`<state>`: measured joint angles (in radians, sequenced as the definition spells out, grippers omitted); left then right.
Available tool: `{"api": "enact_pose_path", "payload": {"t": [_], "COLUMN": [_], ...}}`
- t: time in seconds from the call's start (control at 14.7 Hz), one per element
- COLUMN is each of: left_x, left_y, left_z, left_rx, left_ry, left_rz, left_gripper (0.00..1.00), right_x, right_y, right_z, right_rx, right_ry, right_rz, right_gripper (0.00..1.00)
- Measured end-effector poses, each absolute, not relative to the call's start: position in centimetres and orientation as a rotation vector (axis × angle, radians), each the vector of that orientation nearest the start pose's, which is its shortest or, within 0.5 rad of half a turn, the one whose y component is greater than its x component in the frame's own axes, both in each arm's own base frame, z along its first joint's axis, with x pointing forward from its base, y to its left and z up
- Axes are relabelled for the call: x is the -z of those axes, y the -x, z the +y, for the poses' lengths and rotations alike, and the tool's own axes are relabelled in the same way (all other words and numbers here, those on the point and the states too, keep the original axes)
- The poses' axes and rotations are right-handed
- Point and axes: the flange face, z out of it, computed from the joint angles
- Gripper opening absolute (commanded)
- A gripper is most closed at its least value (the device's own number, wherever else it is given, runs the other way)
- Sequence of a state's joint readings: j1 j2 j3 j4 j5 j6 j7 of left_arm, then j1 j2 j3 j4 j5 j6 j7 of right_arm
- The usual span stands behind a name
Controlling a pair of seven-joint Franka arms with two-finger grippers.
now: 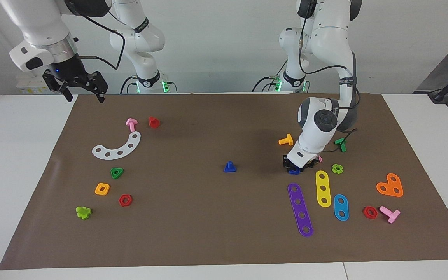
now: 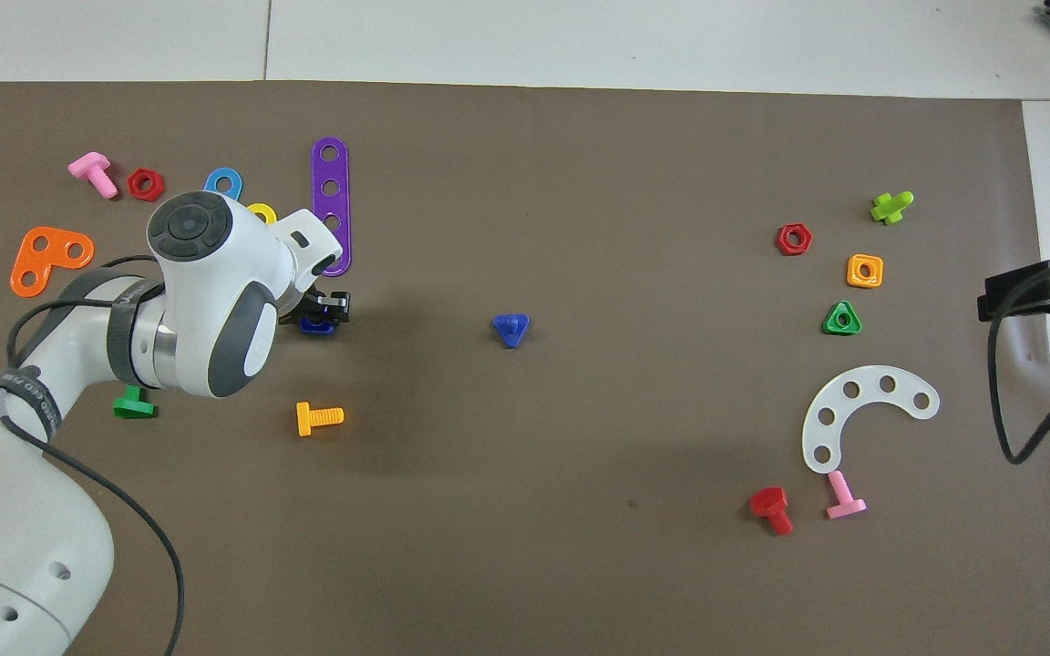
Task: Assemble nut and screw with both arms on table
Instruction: 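Grasp the dark blue square nut with the left gripper, then carry the blue nut with the left gripper over the blue bolt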
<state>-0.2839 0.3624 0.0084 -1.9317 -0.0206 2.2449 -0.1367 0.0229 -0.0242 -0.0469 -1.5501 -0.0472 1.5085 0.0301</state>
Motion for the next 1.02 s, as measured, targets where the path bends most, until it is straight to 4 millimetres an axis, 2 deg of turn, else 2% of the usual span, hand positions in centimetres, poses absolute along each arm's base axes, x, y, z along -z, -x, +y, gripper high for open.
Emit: {"api": "enact_pose_path", "payload": {"t": [0.2, 0.34, 0.54, 0.68, 0.82, 1.02], "left_x": [-29.8, -30.1, -30.8, -32.1, -33.9, -35.9], "left_y": [-59.0, -59.1, -59.3, -59.8, -60.2, -59.6], "left_z": [-16.7, -16.7, -16.9, -17.3, -18.8, -23.8], "left_rx": [-0.082, -0.077, -0.073, -0.080, -0.075, -0.050], "left_ry": [3.136, 3.137, 3.138, 3.137, 3.140, 3.147], "left_rz": [0.200, 0.200, 0.202, 0.207, 0.177, 0.105], "left_gripper": [0.31, 0.25, 0.22, 0.22, 0.22, 0.22], "right_x": [-64.2, -64.2, -64.2, -64.2, -64.2, -64.2], "right_y": [-54.1, -54.1, -54.1, -54.1, -54.1, -54.0], "right_z": [-1.9, -1.9, -1.9, -1.9, -1.9, -2.0], "right_rx": [-0.028, -0.028, -0.028, -0.028, -0.028, -0.033], "right_ry": [3.186, 3.186, 3.186, 3.186, 3.180, 3.135], "right_rz": [0.090, 0.090, 0.091, 0.091, 0.095, 0.141], "right_gripper": [1.00, 1.00, 1.00, 1.00, 1.00, 1.00]}}
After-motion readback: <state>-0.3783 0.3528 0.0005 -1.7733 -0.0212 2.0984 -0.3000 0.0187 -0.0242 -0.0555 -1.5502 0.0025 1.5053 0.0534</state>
